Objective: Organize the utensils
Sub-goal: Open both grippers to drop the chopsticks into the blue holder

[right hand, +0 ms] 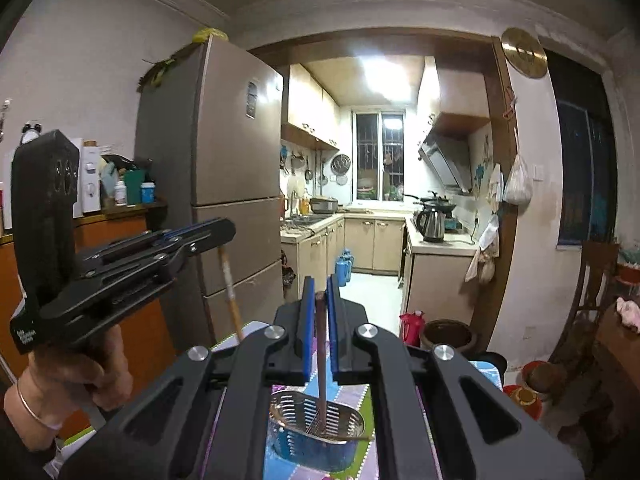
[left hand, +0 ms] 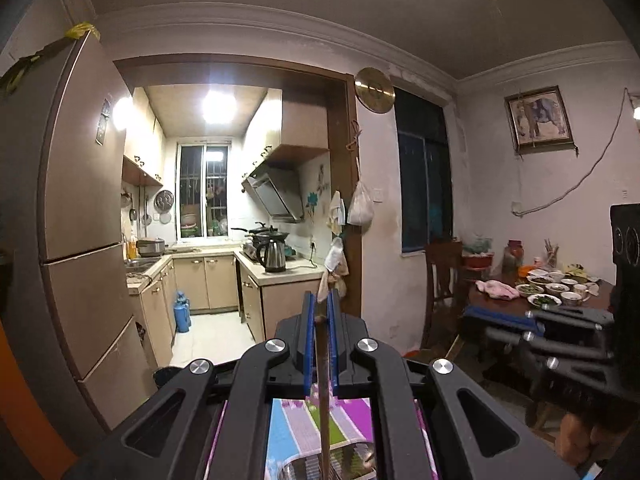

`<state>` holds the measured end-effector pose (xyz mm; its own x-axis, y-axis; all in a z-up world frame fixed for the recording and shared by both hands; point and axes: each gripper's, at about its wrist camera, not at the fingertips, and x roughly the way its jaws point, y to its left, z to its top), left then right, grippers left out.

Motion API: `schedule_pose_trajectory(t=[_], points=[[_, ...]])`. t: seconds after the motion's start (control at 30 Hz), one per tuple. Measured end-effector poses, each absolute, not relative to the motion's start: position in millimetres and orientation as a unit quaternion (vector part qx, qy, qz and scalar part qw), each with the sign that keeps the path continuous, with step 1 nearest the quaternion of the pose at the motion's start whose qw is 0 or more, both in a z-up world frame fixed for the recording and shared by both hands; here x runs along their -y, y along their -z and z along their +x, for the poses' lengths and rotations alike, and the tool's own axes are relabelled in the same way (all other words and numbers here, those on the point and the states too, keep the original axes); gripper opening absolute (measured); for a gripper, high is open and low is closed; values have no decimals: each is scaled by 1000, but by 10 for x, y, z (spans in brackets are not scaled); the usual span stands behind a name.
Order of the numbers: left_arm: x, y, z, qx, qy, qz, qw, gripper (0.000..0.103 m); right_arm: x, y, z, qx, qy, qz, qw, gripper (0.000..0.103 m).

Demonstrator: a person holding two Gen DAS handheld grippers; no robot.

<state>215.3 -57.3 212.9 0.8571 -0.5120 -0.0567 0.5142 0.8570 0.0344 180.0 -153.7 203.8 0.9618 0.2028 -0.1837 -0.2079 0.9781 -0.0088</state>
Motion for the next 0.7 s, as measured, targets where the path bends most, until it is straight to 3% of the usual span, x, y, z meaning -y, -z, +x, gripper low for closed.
schedule_pose_trajectory(t=[0.53,0.7], points=[[843,-1024,3007,-116,230,41,965,8,1425,-1175,2547,-182,-87,-2,979,5],[652,-1017,2996,-122,223,6,967,8,1450,-1225,2423,-155,-63,-4,986,10]])
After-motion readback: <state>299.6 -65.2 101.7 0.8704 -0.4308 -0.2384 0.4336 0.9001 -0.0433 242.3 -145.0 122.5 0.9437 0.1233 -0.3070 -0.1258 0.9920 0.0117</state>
